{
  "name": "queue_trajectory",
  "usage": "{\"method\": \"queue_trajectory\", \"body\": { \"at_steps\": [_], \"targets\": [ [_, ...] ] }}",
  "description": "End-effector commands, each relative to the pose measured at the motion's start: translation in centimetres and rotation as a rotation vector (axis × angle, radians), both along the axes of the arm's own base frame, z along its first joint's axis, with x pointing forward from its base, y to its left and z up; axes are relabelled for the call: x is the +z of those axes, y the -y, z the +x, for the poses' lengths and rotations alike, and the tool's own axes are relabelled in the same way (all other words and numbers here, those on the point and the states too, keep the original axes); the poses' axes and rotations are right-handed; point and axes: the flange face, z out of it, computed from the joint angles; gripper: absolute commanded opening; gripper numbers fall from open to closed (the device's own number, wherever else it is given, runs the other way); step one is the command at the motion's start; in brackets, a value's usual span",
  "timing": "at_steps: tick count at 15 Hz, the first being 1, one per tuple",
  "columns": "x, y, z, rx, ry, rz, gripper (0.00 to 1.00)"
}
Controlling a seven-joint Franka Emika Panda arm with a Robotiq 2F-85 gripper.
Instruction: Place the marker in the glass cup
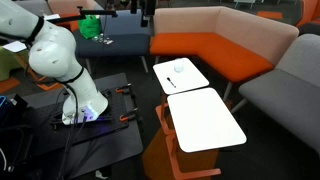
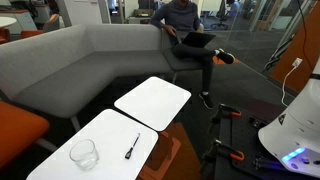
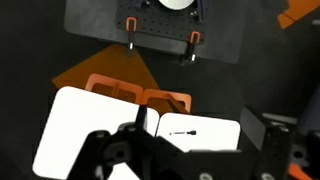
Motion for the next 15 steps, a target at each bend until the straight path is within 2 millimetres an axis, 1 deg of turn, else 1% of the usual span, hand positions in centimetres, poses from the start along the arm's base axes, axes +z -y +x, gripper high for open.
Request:
{"method": "queue_trajectory", "body": {
  "at_steps": [1,3,5,7,8,10,12,14,15],
  "targets": [
    [0.1,0.0,0.0,0.000,-0.001,0.000,1.00],
    [0.0,-0.1,0.3,-0.013,-0.004,-0.009,1.00],
    [-0.5,-1.0,1.5,-0.063,0.009,-0.029,1.00],
    [-1.5,-2.8,3.7,-0.183,0.022,-0.066,1.00],
    [-2.5,-4.4,5.2,-0.237,0.032,-0.075,1.00],
    [-5.1,-8.0,8.5,-0.347,0.027,-0.062,1.00],
    [-9.1,-12.2,12.1,-0.453,0.046,-0.059,1.00],
    [-12.9,-15.5,15.2,-0.557,0.062,-0.061,1.00],
    [-15.0,-16.9,16.6,-0.609,0.073,-0.065,1.00]
  ]
}}
